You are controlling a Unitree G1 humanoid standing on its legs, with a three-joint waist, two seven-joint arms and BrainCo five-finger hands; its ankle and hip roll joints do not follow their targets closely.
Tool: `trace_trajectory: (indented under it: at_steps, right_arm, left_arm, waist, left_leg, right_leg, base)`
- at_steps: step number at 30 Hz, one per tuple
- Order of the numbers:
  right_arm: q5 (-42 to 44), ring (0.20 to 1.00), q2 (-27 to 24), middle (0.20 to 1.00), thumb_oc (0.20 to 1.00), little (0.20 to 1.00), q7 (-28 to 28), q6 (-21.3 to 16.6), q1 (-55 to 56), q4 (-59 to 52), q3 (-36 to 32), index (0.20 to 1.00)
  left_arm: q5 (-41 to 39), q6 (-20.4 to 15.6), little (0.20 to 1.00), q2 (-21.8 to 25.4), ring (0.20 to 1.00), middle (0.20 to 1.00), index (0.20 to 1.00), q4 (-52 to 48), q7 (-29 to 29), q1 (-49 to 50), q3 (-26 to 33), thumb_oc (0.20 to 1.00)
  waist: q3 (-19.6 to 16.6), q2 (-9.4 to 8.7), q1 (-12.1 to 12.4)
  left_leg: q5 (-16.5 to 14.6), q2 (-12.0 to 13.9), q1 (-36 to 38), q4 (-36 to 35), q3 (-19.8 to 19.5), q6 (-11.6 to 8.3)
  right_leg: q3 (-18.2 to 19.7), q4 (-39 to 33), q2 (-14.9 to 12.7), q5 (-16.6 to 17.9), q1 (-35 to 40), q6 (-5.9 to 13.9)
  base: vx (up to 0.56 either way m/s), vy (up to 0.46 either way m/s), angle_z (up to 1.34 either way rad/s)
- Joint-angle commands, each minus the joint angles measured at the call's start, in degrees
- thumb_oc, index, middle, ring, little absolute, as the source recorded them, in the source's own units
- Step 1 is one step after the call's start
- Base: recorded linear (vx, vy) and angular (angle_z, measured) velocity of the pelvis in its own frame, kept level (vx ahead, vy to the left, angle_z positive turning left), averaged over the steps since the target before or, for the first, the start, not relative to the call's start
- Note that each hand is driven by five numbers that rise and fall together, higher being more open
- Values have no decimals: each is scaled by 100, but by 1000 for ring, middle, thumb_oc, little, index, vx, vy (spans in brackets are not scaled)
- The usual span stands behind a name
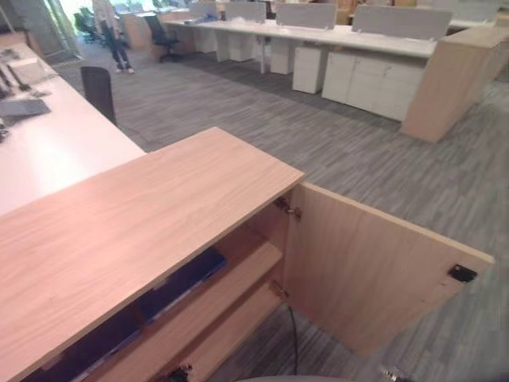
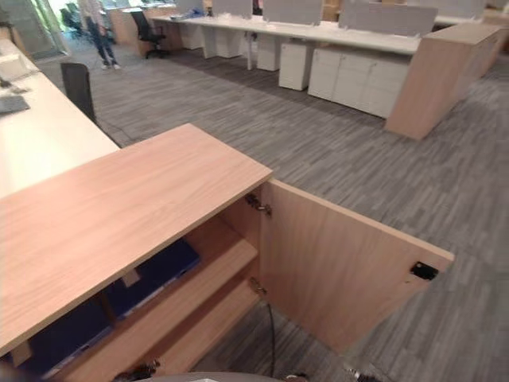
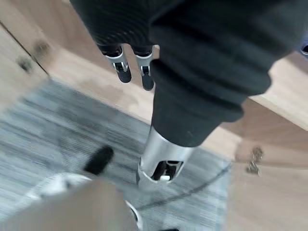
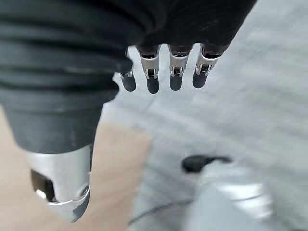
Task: Put the empty folder in the office cabinet
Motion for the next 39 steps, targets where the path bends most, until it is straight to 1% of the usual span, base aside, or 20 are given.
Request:
trace_trajectory:
  at_steps: [1, 2, 9, 11, 12, 13, 15, 17, 18, 19, 20, 21, 22, 23, 24, 25, 27, 31, 35, 39]
  right_arm:
    - [224, 1000, 202, 1000, 1000, 1000, 89, -137, -144, 533, 111, 1000]
    - [224, 1000, 202, 1000, 1000, 1000, 89, -137, -144, 533, 111, 1000]
    - [276, 1000, 70, 1000, 1000, 1000, 140, -162, 46, 628, 116, 1000]
    - [273, 1000, -31, 1000, 1000, 1000, 122, -165, 21, 650, 95, 1000]
    - [275, 1000, -81, 1000, 1000, 1000, 89, -172, -14, 660, 99, 1000]
    - [308, 1000, -142, 1000, 1000, 1000, 78, -189, -63, 658, 94, 1000]
    - [379, 1000, -310, 1000, 1000, 1000, 39, -243, -167, 613, 18, 1000]
    - [451, 1000, -472, 1000, 1000, 1000, -55, -318, -241, 497, -89, 1000]
    - [494, 1000, -520, 1000, 1000, 1000, -64, -324, -247, 413, -130, 1000]
    - [494, 1000, -517, 1000, 1000, 1000, -65, -323, -248, 412, -131, 1000]
    - [534, 1000, -616, 1000, 1000, 1000, -92, -354, -282, 286, -170, 1000]
    - [543, 1000, -699, 1000, 1000, 1000, -127, -387, -295, 160, -196, 1000]
    - [499, 1000, -900, 1000, 1000, 1000, -262, -475, -242, -347, -300, 1000]
    - [497, 1000, -900, 1000, 1000, 1000, -265, -470, -234, -356, -303, 1000]
    - [416, 1000, -1009, 1000, 1000, 1000, -337, -508, -217, -713, -345, 1000]
    - [50, 1000, -1278, 1000, 1000, 1000, -568, -592, -179, -1605, -396, 1000]
    - [-339, 1000, -1504, 1000, 1000, 1000, -698, -593, -188, -2343, -445, 1000]
    - [-1295, 1000, -1601, 1000, 1000, 1000, -815, -664, -389, -4200, -58, 1000]
    - [-1639, 1000, -1720, 1000, 1000, 1000, -705, -736, -509, -4889, 169, 1000]
    - [-1702, 1000, -1856, 1000, 1000, 1000, -529, -831, -751, -5315, 402, 1000]
  left_arm:
    - [-146, -13, 1000, -294, 1000, 1000, 1000, 536, 44, -63, 243, 1000]
    - [-146, -13, 1000, -294, 1000, 1000, 1000, 536, 44, -63, 243, 1000]
    - [-380, -14, 1000, -256, 1000, 1000, 1000, 449, 72, -147, 306, 1000]
    - [-484, -27, 1000, -262, 1000, 1000, 1000, 381, 63, -206, 266, 1000]
    - [-513, -38, 1000, -286, 1000, 1000, 1000, 337, 60, -250, 222, 1000]
    - [-529, -61, 1000, -306, 1000, 1000, 1000, 300, 58, -283, 171, 1000]
    - [-518, -81, 1000, -334, 1000, 1000, 1000, 289, 63, -347, 75, 1000]
    - [-513, -74, 1000, -339, 1000, 1000, 1000, 325, 62, -346, 45, 1000]
    - [-516, -66, 1000, -357, 1000, 1000, 1000, 367, 58, -327, 56, 1000]
    - [-516, -67, 1000, -356, 1000, 1000, 1000, 369, 58, -329, 56, 1000]
    - [-473, -51, 1000, -378, 1000, 1000, 1000, 416, 48, -285, 47, 1000]
    - [-422, -46, 1000, -391, 1000, 1000, 1000, 438, 47, -258, 39, 1000]
    - [-240, -14, 1000, -403, 1000, 1000, 1000, 423, 17, -205, -10, 1000]
    - [-239, -13, 1000, -405, 1000, 1000, 1000, 421, 18, -201, -12, 1000]
    - [-179, -16, 1000, -400, 1000, 1000, 1000, 403, 3, -174, -15, 1000]
    - [-59, -52, 1000, -337, 1000, 1000, 1000, 315, -7, -203, -31, 1000]
    - [-18, -35, 1000, -225, 1000, 1000, 1000, 204, -4, -237, 20, 1000]
    - [244, 48, 1000, -5, 1000, 1000, 1000, 766, 119, -302, 423, 1000]
    - [330, 59, 1000, 37, 1000, 1000, 1000, 789, 119, -224, 577, 1000]
    - [412, 32, 1000, 68, 1000, 1000, 1000, 837, 60, -78, 630, 1000]
  waist:
    - [34, -35, -342]
    - [34, -35, -342]
    - [90, -11, -491]
    - [151, -19, -474]
    - [191, -34, -436]
    - [256, -73, -383]
    - [363, -235, -305]
    - [390, -301, -268]
    - [385, -295, -287]
    - [372, -307, -294]
    - [360, -286, -328]
    - [355, -243, -354]
    - [240, -150, -482]
    - [240, -151, -478]
    - [176, -106, -510]
    - [53, -60, -570]
    - [22, -15, -591]
    - [110, -112, -531]
    - [110, -216, -439]
    - [161, -248, -320]
  left_leg:
    - [395, 427, -414, 41, -264, -12]
    - [395, 427, -414, 41, -264, -12]
    - [760, 1000, -527, 170, -177, -290]
    - [824, 1077, -604, 229, -257, -333]
    - [755, 1084, -671, 343, -425, -323]
    - [561, 1038, -769, 653, -729, -270]
    - [69, 764, -1101, 1583, -1345, -23]
    - [-218, 398, -1190, 2299, -1674, 112]
    - [-357, 251, -1182, 2483, -1722, 179]
    - [-337, 235, -1200, 2472, -1724, 185]
    - [-525, 77, -1129, 2513, -1738, 265]
    - [-723, 10, -1003, 2364, -1649, 333]
    - [-925, -69, -670, 1723, -1341, 443]
    - [-915, -75, -653, 1698, -1336, 444]
    - [-889, -168, -492, 1290, -1300, 438]
    - [-717, -413, -334, 538, -1399, 415]
    - [-562, -520, -228, 131, -1395, 385]
    - [-351, -683, -155, -209, -1461, 399]
    - [-281, -792, -239, -224, -1494, 447]
    - [-279, -890, -238, -224, -1527, 504]
  right_leg:
    - [260, -1280, 288, 213, 852, 225]
    - [260, -1280, 288, 213, 852, 225]
    - [380, -1303, 841, -108, 892, -66]
    - [406, -1316, 946, -159, 893, -131]
    - [457, -1308, 1002, -191, 886, -180]
    - [537, -1277, 1032, -218, 871, -233]
    - [561, -1170, 970, -144, 706, -345]
    - [631, -1108, 1019, -133, 644, -404]
    - [671, -1088, 1055, -124, 607, -416]
    - [668, -1088, 1040, -117, 588, -414]
    - [719, -1089, 1089, -91, 563, -417]
    - [713, -1096, 1139, -82, 559, -407]
    - [621, -1226, 1182, 77, 500, -328]
    - [623, -1232, 1180, 81, 507, -326]
    - [577, -1340, 1201, 201, 459, -278]
    - [500, -1511, 1203, 387, 314, -152]
    - [444, -1528, 1163, 449, 247, -83]
    - [454, -1450, 1021, 554, 178, -34]
    - [406, -1424, 887, 680, 85, -4]
    - [376, -1400, 783, 786, 55, 49]
  base:
    - [-13, -183, -45]
    - [-2, -148, -48]
    - [-24, -217, -22]
    - [-83, -166, -3]
    - [-126, -165, -6]
    - [-237, -174, -6]
    - [-248, -151, -12]
    - [-114, -72, -28]
    - [-64, -16, -44]
    - [-58, 5, -44]
    - [-33, 29, -45]
    - [-38, 104, -33]
    - [-12, 97, -17]
    - [-31, 126, 11]
    - [-128, 139, 37]
    - [-174, 177, 40]
    - [-168, 145, 20]
    - [-165, 92, 13]
    - [-91, 33, 5]
    - [-72, 39, 9]
